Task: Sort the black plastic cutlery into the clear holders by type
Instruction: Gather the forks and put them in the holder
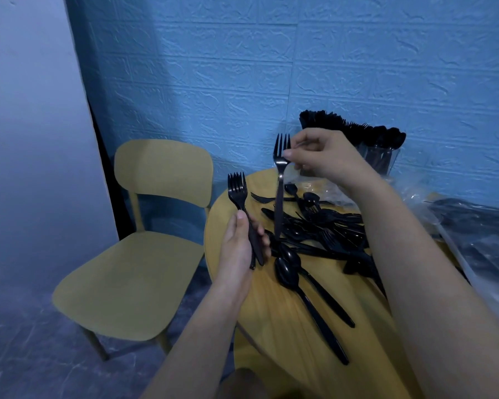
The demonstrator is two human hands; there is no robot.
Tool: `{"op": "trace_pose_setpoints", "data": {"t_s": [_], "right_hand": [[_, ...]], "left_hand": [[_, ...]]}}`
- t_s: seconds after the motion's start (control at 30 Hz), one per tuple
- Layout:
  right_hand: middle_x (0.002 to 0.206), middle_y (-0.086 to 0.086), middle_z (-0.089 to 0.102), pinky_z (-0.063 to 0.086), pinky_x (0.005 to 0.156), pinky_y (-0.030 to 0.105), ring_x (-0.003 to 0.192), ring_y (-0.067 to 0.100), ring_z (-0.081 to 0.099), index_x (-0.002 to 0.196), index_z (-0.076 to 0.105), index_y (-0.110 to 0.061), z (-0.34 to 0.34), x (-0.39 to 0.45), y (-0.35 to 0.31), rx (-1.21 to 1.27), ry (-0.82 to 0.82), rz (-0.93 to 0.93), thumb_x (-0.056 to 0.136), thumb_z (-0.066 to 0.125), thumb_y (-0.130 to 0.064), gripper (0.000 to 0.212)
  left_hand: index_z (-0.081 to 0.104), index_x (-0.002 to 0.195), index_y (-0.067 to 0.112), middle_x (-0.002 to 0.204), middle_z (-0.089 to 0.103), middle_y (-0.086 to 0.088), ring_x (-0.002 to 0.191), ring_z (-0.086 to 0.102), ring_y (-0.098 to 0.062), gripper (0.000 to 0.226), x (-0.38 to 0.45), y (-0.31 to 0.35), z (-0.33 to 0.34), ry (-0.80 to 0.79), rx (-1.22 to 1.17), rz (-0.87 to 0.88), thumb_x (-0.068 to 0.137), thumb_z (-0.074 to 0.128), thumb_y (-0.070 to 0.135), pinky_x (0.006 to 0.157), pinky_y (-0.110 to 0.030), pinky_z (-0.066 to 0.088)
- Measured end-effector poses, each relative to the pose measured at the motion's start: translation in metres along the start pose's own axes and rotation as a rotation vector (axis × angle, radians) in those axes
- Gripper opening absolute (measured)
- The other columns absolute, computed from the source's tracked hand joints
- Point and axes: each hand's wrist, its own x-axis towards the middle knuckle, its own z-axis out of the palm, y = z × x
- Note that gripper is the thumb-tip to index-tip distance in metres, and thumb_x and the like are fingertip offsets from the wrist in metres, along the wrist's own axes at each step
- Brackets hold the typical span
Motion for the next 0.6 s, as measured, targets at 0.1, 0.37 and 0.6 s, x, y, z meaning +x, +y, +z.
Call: {"op": "trace_pose_setpoints", "data": {"t_s": [0.1,0.37,0.6], "right_hand": [[0.065,-0.002,0.065,0.044,0.067,0.021,0.058,0.004,0.057,0.079,0.061,-0.017,0.016,-0.001,-0.002,-0.03,-0.113,0.021,0.082,0.072,-0.013,0.012],[0.074,-0.002,0.065,0.043,0.07,0.023,0.067,0.007,0.056,0.078,0.065,-0.02,0.029,0.008,0.021,-0.356,-0.236,0.012,0.077,0.078,-0.025,0.014],[0.103,-0.01,0.066,0.039,0.078,0.018,0.095,0.003,0.057,0.109,0.068,-0.024,-0.038,-0.005,0.031,-0.776,-0.626,0.264,0.079,0.073,-0.035,0.032]], "left_hand": [[0.052,0.094,0.009,0.066,0.067,-0.006,0.057,0.065,-0.017,0.029,-0.001,0.002,0.003,-0.048,-0.032,-0.001,0.103,0.03,0.027,0.052,-0.025,0.054],[0.049,0.095,0.012,0.06,0.04,0.002,0.036,0.025,-0.005,0.032,0.0,0.001,0.001,-0.132,0.096,-0.044,0.102,0.032,0.038,0.033,-0.017,0.025],[0.05,0.096,0.01,0.058,0.037,0.005,0.037,0.025,-0.004,0.028,0.001,-0.002,-0.001,-0.193,0.082,-0.052,0.101,0.036,0.034,0.032,-0.016,0.024]]}}
